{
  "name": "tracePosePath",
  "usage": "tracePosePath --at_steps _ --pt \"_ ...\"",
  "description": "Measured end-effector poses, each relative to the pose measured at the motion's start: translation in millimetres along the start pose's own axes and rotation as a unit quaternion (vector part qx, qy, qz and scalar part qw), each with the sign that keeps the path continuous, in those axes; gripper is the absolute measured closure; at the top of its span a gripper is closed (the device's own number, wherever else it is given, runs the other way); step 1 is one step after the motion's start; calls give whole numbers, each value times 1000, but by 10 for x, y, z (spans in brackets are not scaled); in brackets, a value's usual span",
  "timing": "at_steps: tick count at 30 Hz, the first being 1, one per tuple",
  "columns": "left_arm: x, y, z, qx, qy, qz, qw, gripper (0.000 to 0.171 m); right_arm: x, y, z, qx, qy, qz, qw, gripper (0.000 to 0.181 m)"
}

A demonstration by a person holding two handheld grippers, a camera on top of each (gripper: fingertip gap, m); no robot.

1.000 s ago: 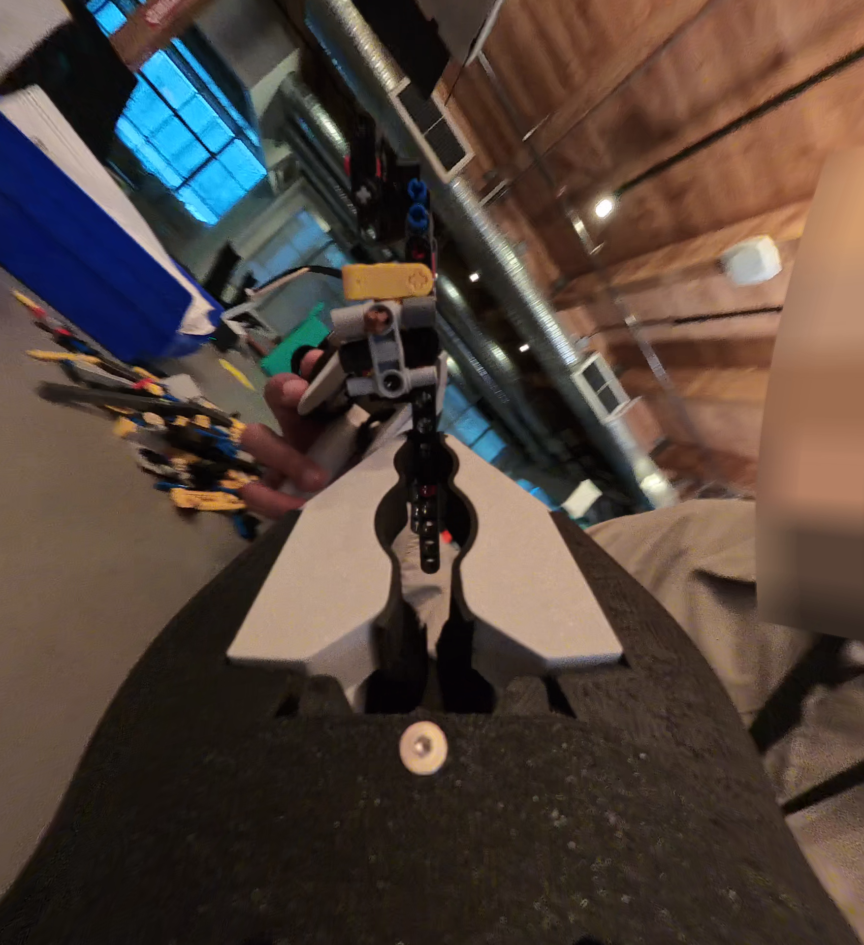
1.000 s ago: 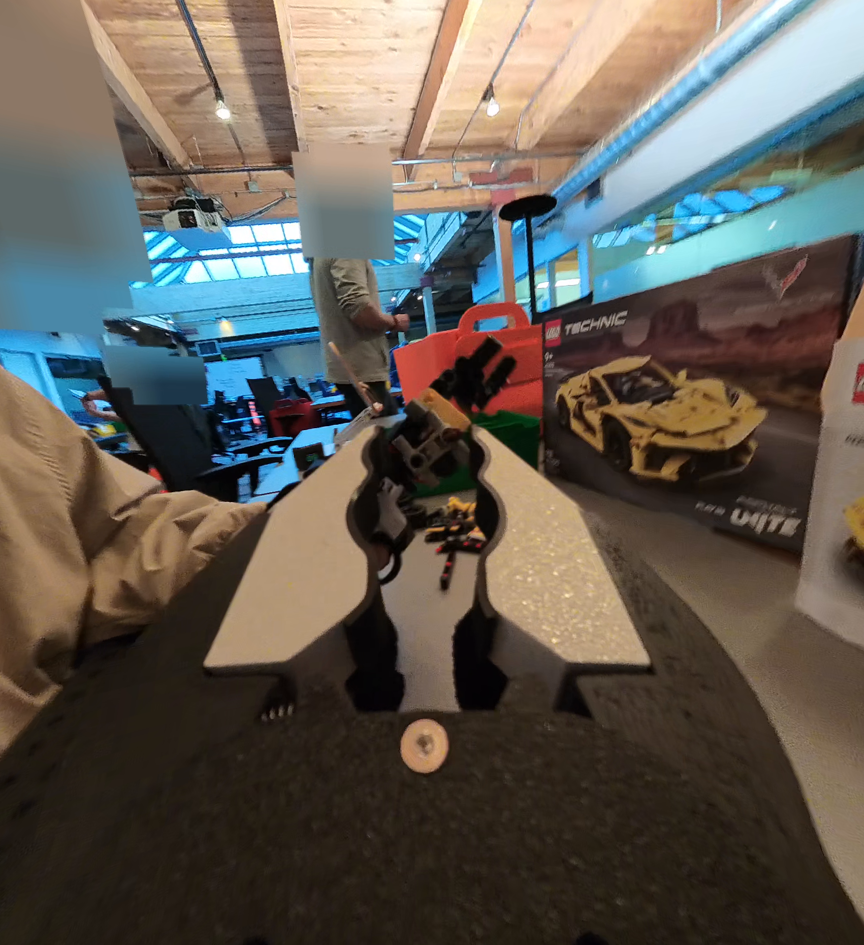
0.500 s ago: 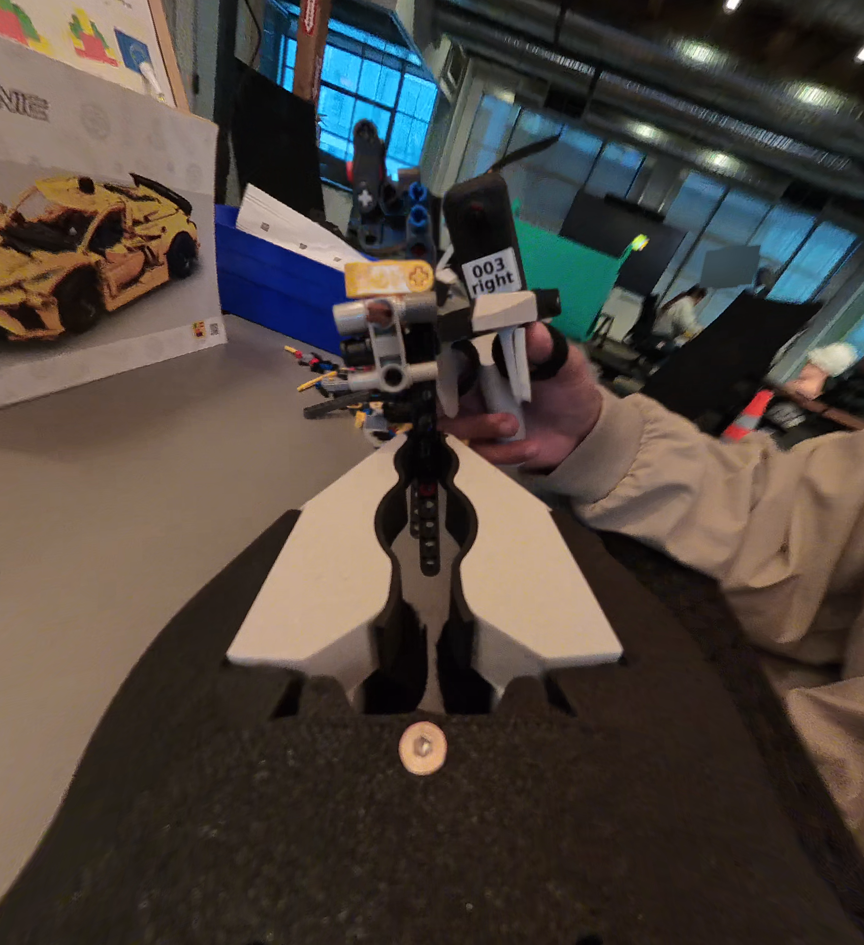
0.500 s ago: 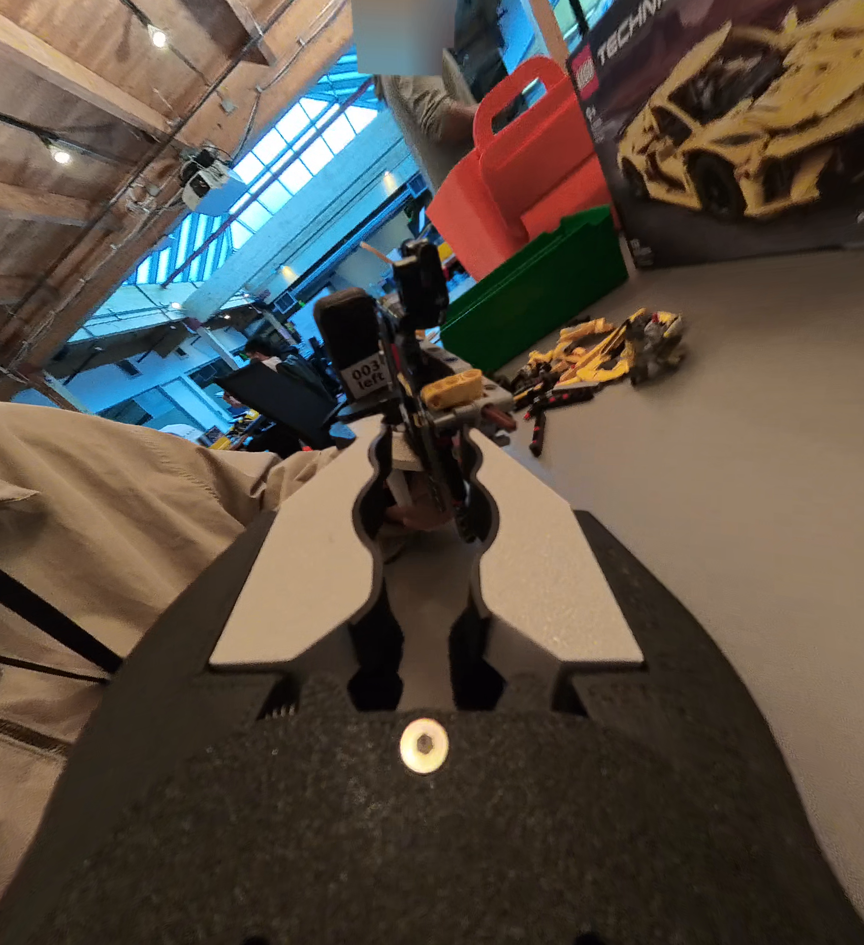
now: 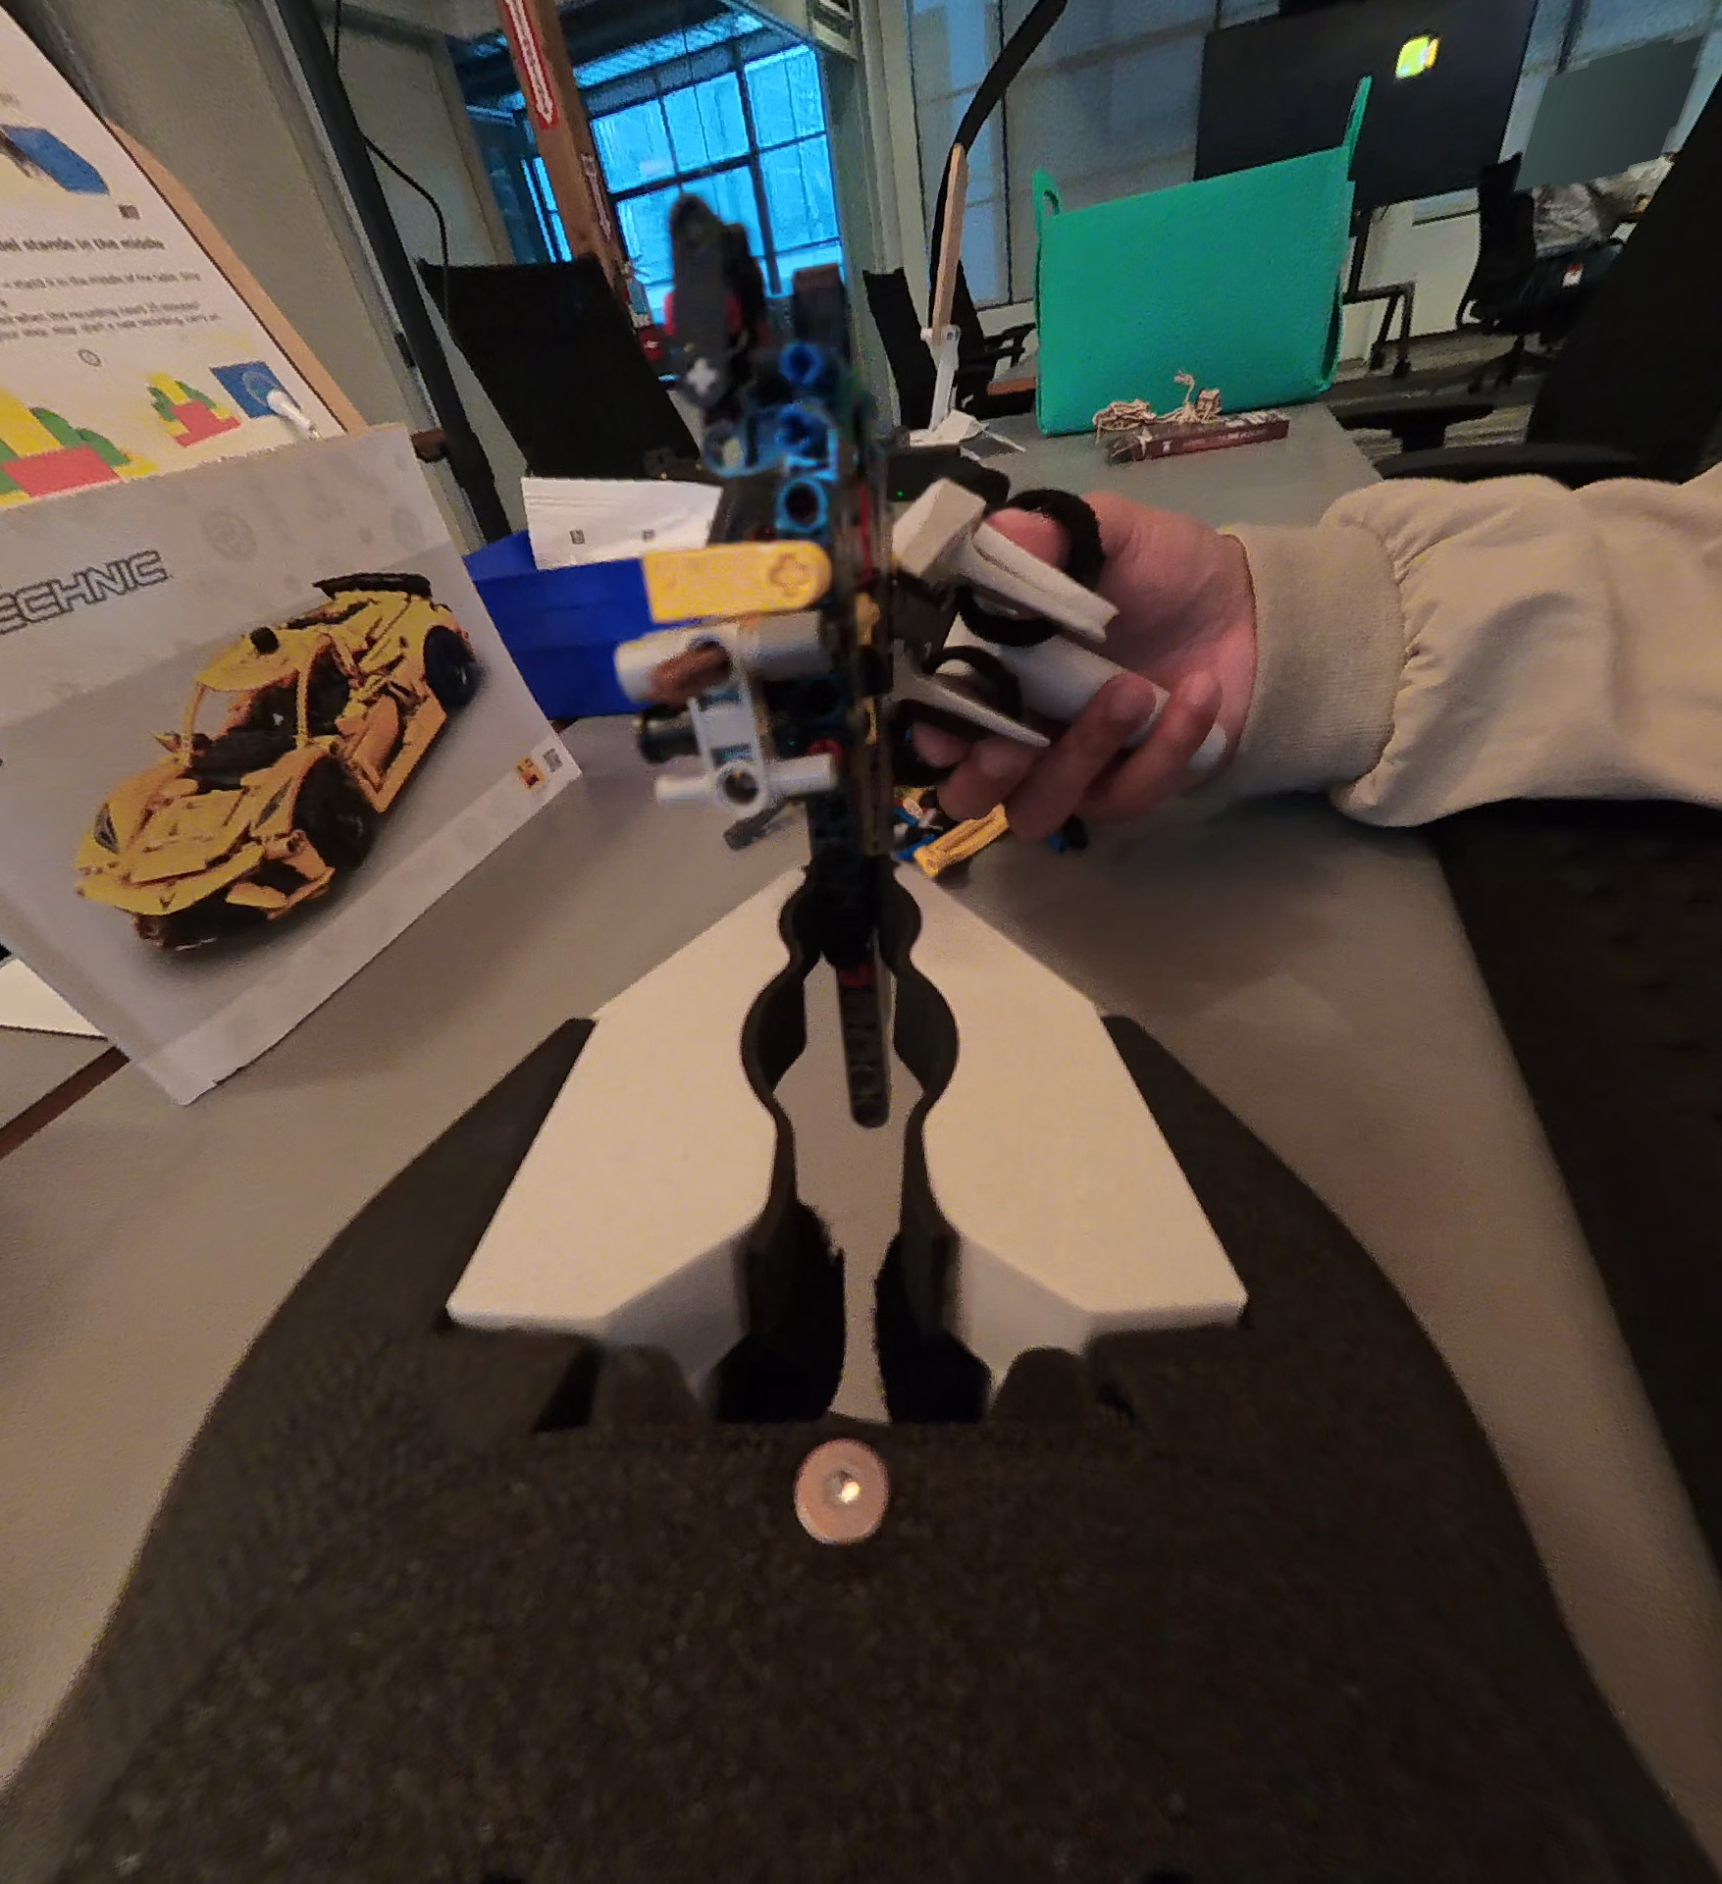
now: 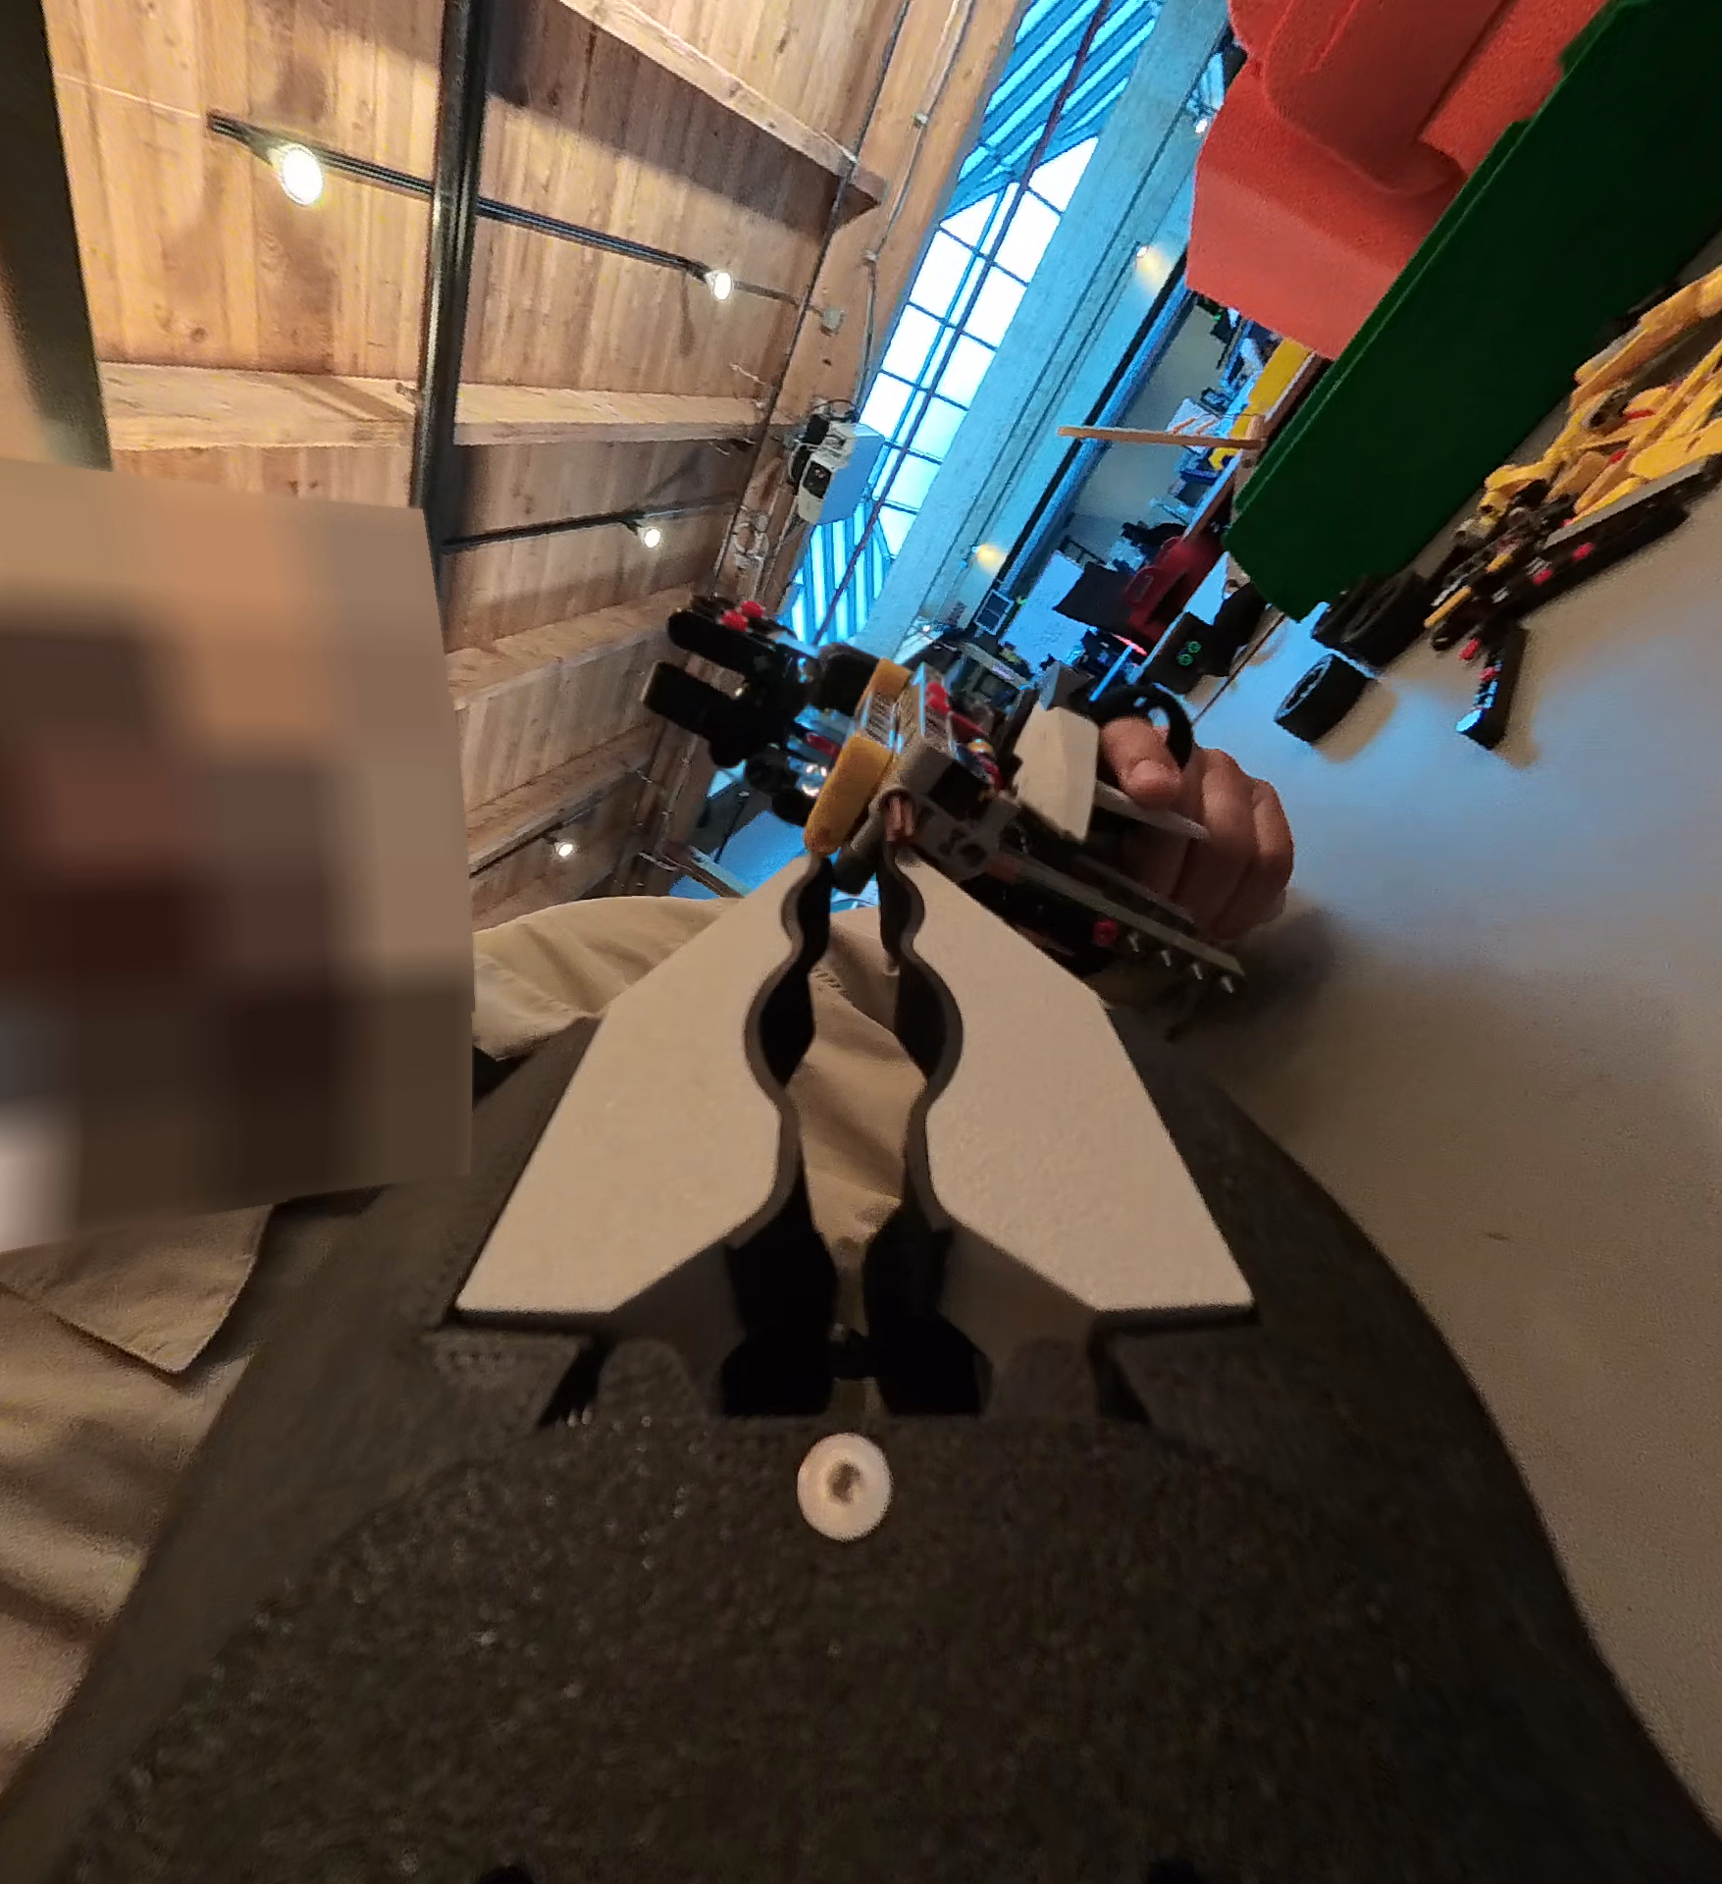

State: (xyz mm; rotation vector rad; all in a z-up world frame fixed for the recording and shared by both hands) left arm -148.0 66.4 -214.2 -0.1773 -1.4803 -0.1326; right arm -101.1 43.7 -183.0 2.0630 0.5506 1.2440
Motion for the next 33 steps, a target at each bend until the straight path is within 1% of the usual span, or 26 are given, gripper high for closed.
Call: tracePosePath --at_steps 3,5,6,7,9,11,15,16,19,22,25,28,32,33 --pt "-36 29 -11 1 7 13 1000 160 -19 -60 -5 -26 7 10 1000 174" --pt "-47 17 -31 0 10 24 1000 162 -90 -89 -43 -41 32 21 998 174" --pt "-51 32 -30 4 11 34 999 162 -87 -91 -50 -46 33 30 998 174" --pt "-51 18 -28 -5 12 47 999 163 -63 -107 -44 -57 28 44 997 174" --pt "-61 -2 -26 -29 24 96 995 165 -40 -110 -46 -70 29 66 995 173" --pt "-29 32 13 -37 14 128 991 165 -40 -156 -34 -93 36 81 992 174" --pt "7 46 42 -34 10 119 992 165 -63 -203 -2 -85 31 41 995 174" --pt "28 43 50 -38 6 128 991 165 -69 -199 1 -73 28 25 997 175" --pt "94 71 74 -62 -19 209 976 165 -58 -194 -19 -61 17 15 998 174" --pt "157 87 63 -76 -42 265 960 166 2 -164 -19 -57 3 23 998 174" --pt "190 107 63 -81 -59 303 948 166 22 -166 -10 -61 -2 25 998 174" --pt "227 122 72 -81 -69 318 942 166 30 -152 -21 -63 -2 31 998 174" --pt "266 142 89 -67 -74 308 946 167 43 -141 -30 -61 -6 28 998 174" --pt "268 161 95 -65 -76 314 944 167 43 -162 -33 -70 -5 32 997 175"
Point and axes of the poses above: each gripper's, where its closed fingertips meet, z back along the fingers, x out of its top, y = z × x across the jaws, the point moved 1 cm from there along z, back along the fingers, and after that the axes turned 11 degrees about z, right-handed, at the moved point
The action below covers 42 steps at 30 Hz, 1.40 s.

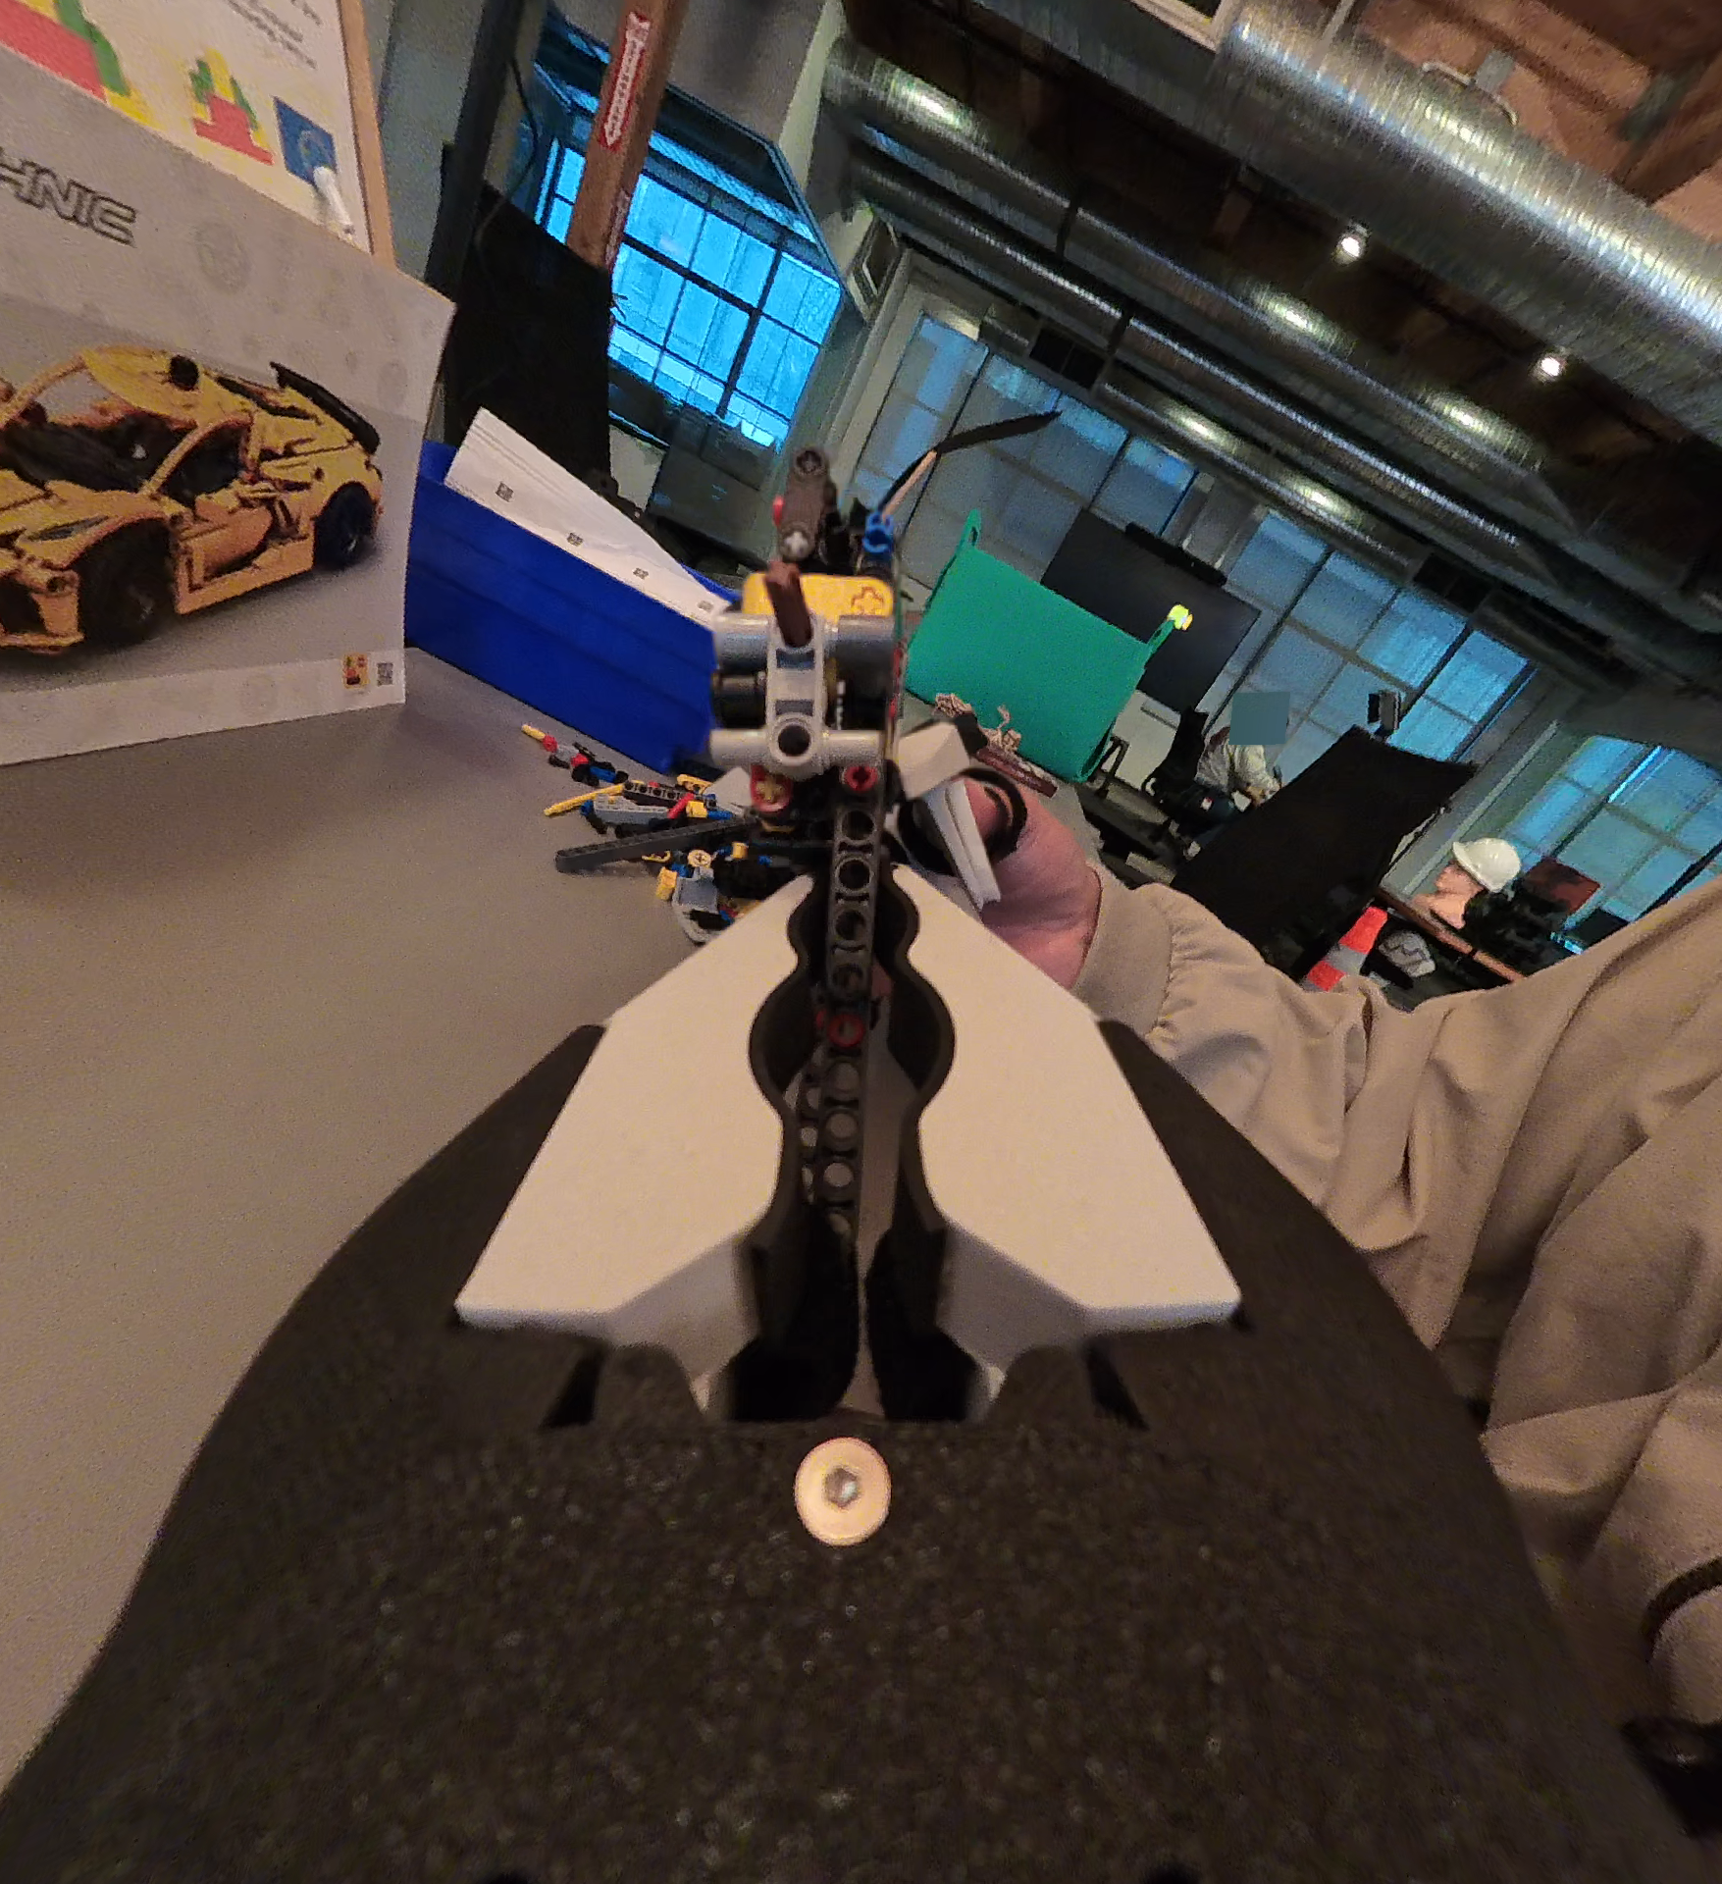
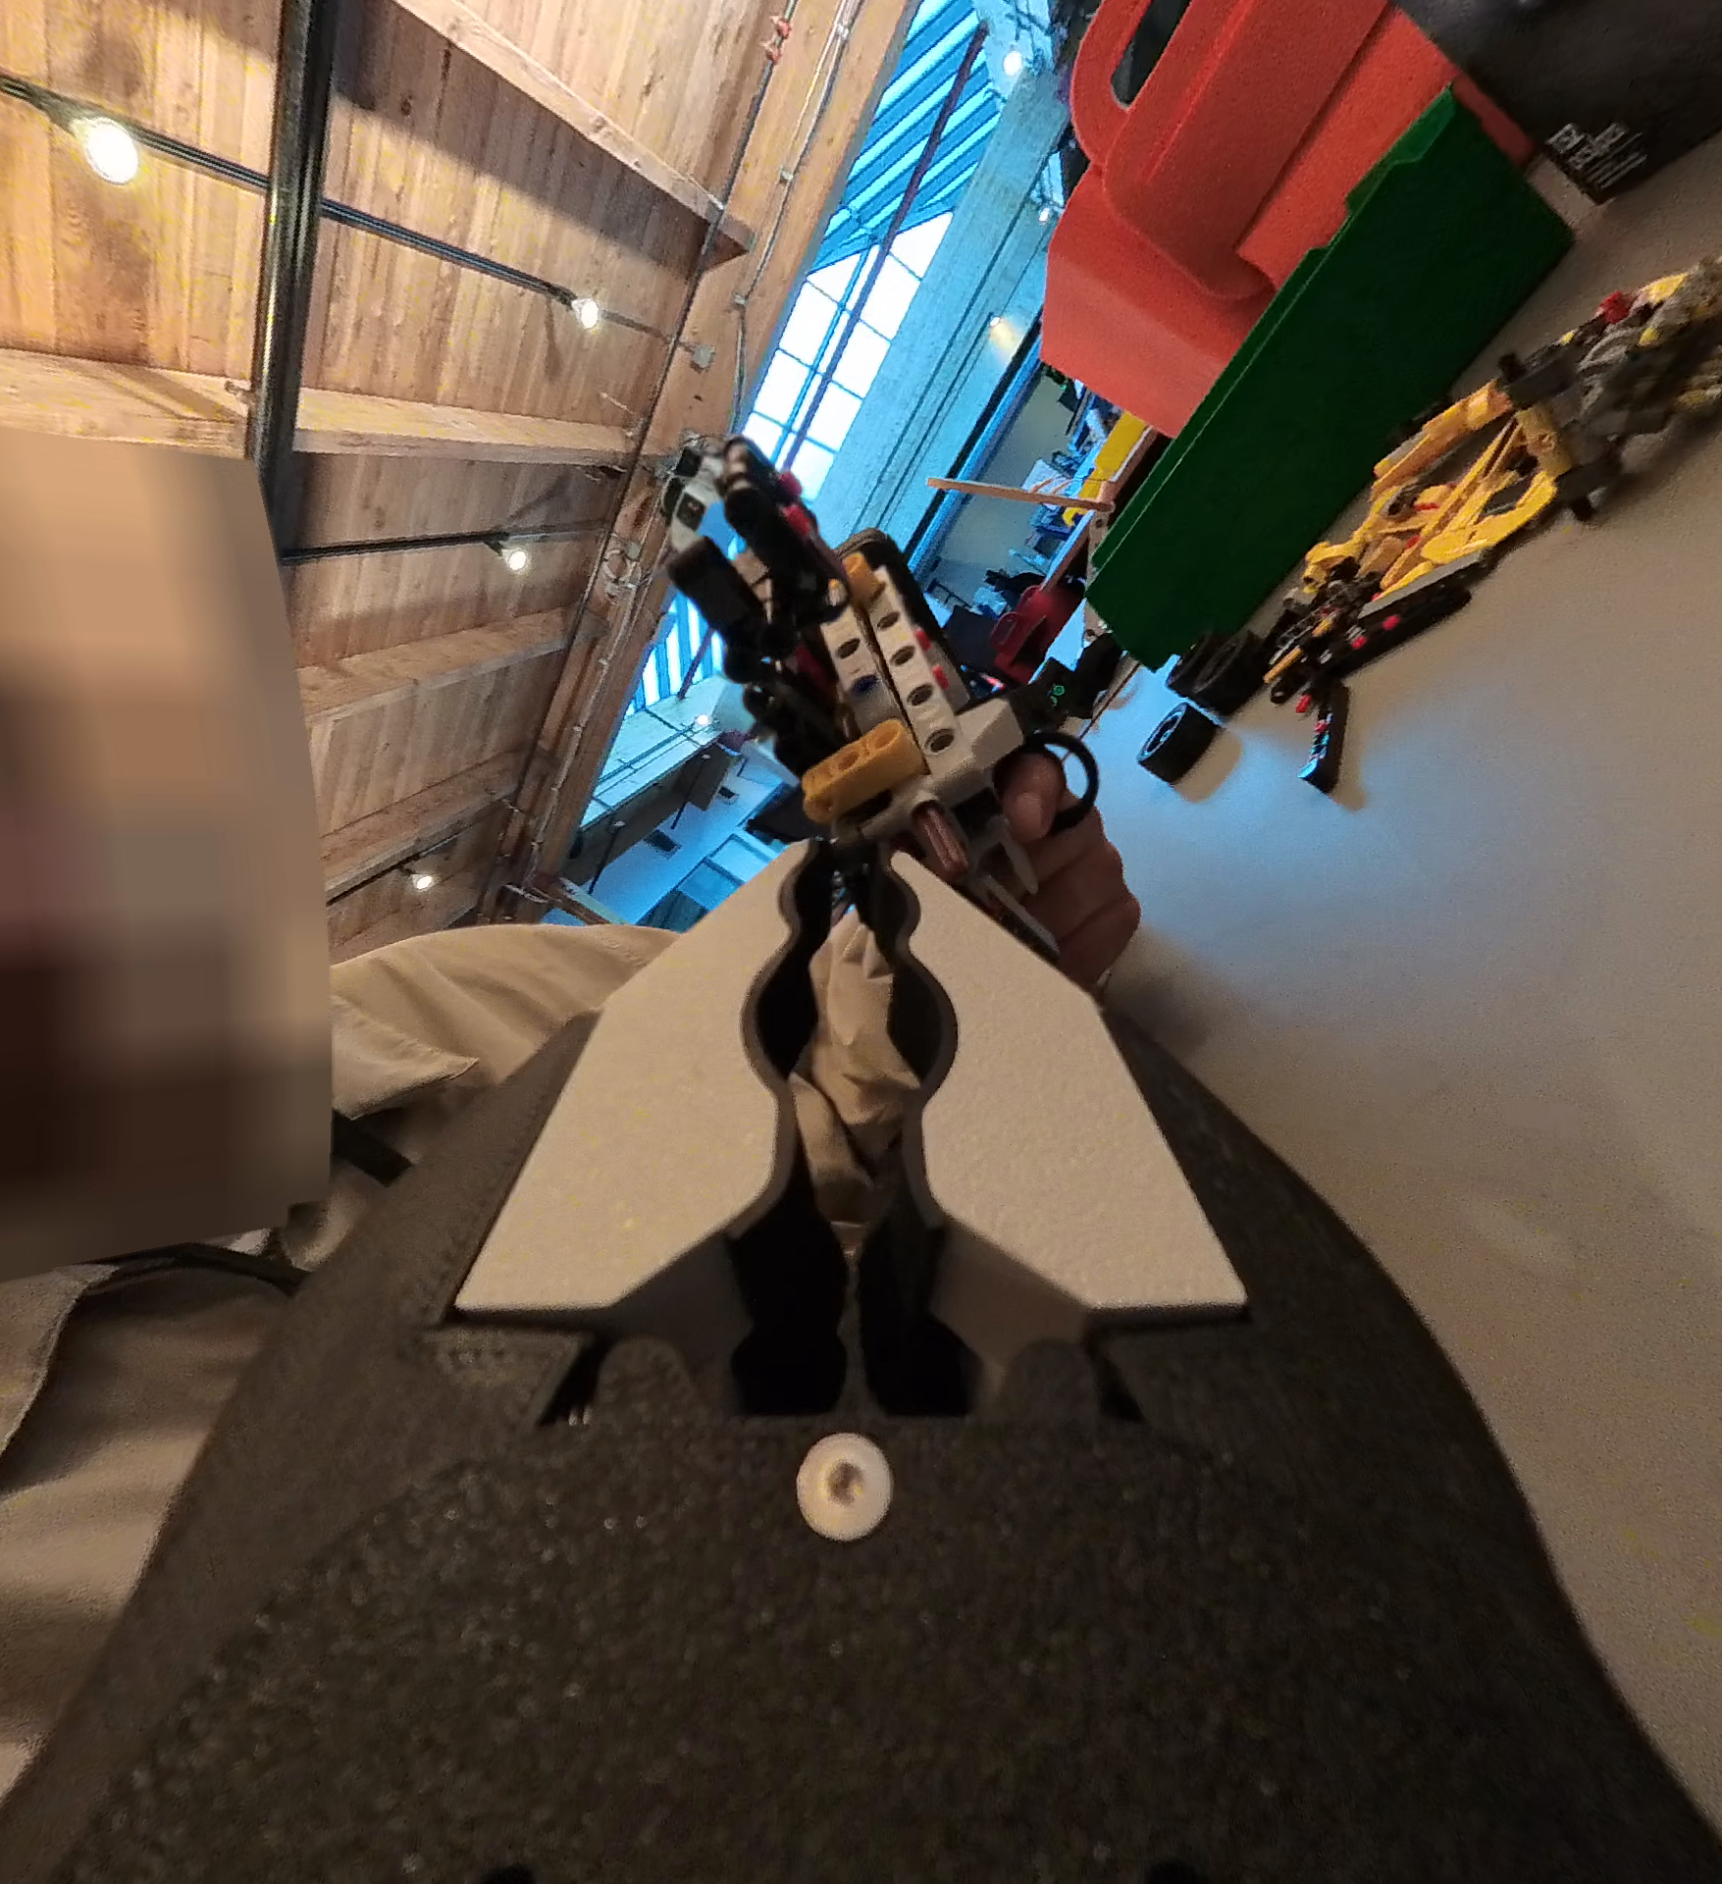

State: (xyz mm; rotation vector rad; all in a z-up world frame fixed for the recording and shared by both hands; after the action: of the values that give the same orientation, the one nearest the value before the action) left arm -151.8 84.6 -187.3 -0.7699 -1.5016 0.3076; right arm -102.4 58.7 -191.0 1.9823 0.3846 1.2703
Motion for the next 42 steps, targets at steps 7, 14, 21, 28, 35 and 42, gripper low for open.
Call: tracePosePath --at_steps 7,14,21,28,35,42 --pt "663 375 660 48 -164 56 984 165 244 -150 646 -86 -50 42 994 181" --pt "136 323 233 19 -44 133 990 166 200 -92 11 -261 57 494 827 162" --pt "-106 186 42 -38 8 215 976 166 126 -99 79 -307 90 596 737 161" --pt "-215 151 -4 -59 31 258 964 166 17 -117 29 -292 126 625 713 169" --pt "-223 131 -11 -68 33 270 960 166 -20 -141 38 -298 142 635 699 175" --pt "-325 27 -58 -86 78 238 964 148 -8 -55 9 -256 135 618 731 176"
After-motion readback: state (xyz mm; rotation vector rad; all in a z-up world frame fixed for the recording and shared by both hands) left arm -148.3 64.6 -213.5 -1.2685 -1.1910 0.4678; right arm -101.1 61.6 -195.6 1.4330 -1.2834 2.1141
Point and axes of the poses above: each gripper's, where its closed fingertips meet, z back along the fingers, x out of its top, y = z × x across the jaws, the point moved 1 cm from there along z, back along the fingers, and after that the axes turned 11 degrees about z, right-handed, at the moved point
